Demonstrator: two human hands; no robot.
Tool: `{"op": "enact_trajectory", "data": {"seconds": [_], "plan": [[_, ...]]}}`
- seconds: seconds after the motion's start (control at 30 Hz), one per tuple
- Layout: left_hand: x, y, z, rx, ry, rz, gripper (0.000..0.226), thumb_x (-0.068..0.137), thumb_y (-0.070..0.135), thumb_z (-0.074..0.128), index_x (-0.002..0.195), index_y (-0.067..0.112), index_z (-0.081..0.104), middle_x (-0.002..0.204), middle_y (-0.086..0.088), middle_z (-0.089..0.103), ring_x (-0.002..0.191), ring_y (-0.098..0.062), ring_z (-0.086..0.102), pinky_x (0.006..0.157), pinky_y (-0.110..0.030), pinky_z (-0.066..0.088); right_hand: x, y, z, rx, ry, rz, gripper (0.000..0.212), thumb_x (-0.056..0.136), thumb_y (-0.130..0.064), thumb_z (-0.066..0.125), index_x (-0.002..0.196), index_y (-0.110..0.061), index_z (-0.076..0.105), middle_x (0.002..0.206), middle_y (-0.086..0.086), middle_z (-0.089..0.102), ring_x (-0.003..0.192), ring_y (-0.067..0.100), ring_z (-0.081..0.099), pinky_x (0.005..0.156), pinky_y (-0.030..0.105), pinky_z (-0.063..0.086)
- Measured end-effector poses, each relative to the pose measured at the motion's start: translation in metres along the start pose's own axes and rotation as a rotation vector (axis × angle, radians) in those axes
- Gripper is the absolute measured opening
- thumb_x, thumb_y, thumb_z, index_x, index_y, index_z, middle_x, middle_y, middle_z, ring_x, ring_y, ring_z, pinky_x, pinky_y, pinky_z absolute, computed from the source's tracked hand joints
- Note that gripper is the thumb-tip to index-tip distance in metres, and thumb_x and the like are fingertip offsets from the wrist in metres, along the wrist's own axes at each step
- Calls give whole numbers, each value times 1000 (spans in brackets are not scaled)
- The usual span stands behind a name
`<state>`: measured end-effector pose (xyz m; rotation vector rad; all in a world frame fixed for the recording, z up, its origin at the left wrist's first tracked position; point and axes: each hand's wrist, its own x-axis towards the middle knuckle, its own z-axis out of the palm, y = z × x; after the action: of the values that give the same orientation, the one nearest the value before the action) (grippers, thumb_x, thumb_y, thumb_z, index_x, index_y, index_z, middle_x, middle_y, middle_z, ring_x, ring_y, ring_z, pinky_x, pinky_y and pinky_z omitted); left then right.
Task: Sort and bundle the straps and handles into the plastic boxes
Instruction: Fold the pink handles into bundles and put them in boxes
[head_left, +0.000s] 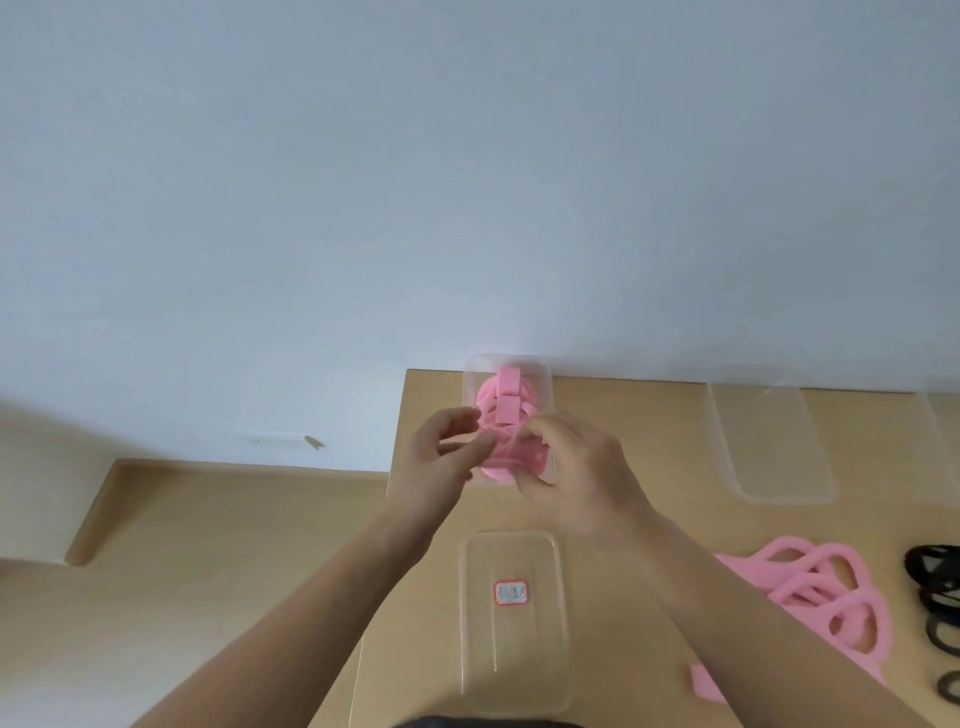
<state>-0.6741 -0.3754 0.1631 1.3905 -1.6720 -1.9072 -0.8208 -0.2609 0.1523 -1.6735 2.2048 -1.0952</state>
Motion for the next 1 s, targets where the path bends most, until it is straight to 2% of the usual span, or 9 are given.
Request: {"op": "enact_trajectory", "data": {"seconds": [0.13,0.23,0.37,0.47,0.6,0.73,0.87,0.93,1.0], "plan": [[23,-11,-8,215,230,-46,25,94,26,70,118,29,67,118,16,68,102,-5,66,77,-27,52,18,17,16,-108,-102,-21,38,70,-20,92,99,-9,70,93,4,74,74,28,68,61,27,48],[29,-20,-8,259,225,-72,24,94,22,70,115,32,66,116,18,67,99,-7,67,76,-29,56,22,23,28,-143,-211,-52,27,72,-14,88,90,-7,68,92,5,73,85,32,66,67,34,52],[30,-27,-2,277,216,-77,25,92,19,71,115,27,68,113,18,70,90,-8,70,81,-34,60,24,25,37,-141,-214,-8,17,74,-8,84,80,-5,68,89,7,74,88,33,65,72,39,55],[28,-28,1,291,202,-60,26,91,18,73,114,28,68,111,20,69,89,-8,70,80,-32,59,22,26,37,-185,-230,-15,9,86,-16,77,84,-7,75,104,6,73,96,32,64,81,39,52],[22,-26,-3,350,202,-22,30,92,20,73,120,26,69,108,24,67,96,-8,68,85,-32,56,21,20,32,-353,-230,-43,11,85,-28,79,84,-17,81,100,5,70,97,32,61,78,36,54],[9,-23,-8,403,179,31,31,92,23,74,123,26,68,118,16,68,102,-10,65,94,-38,56,13,20,36,-154,-365,136,17,88,-21,75,105,-25,76,127,-3,57,110,19,58,84,26,49],[-9,-23,-13,422,160,71,29,93,27,73,122,26,69,120,12,68,103,-10,64,95,-39,56,8,15,36,-1,-280,242,18,85,-18,78,102,-22,78,111,-12,62,87,7,52,73,17,41],[-18,-23,-15,437,149,92,28,94,27,73,122,26,69,120,11,68,103,-10,64,94,-38,55,5,8,31,59,-276,253,21,85,-13,75,92,-33,75,109,-28,62,87,-5,56,73,20,48],[-28,-23,-18,455,135,117,27,94,28,72,121,26,69,121,10,68,104,-11,63,94,-37,55,1,-1,23,19,-262,274,31,86,-14,70,96,-42,66,99,-39,57,85,-9,56,66,10,43]]}}
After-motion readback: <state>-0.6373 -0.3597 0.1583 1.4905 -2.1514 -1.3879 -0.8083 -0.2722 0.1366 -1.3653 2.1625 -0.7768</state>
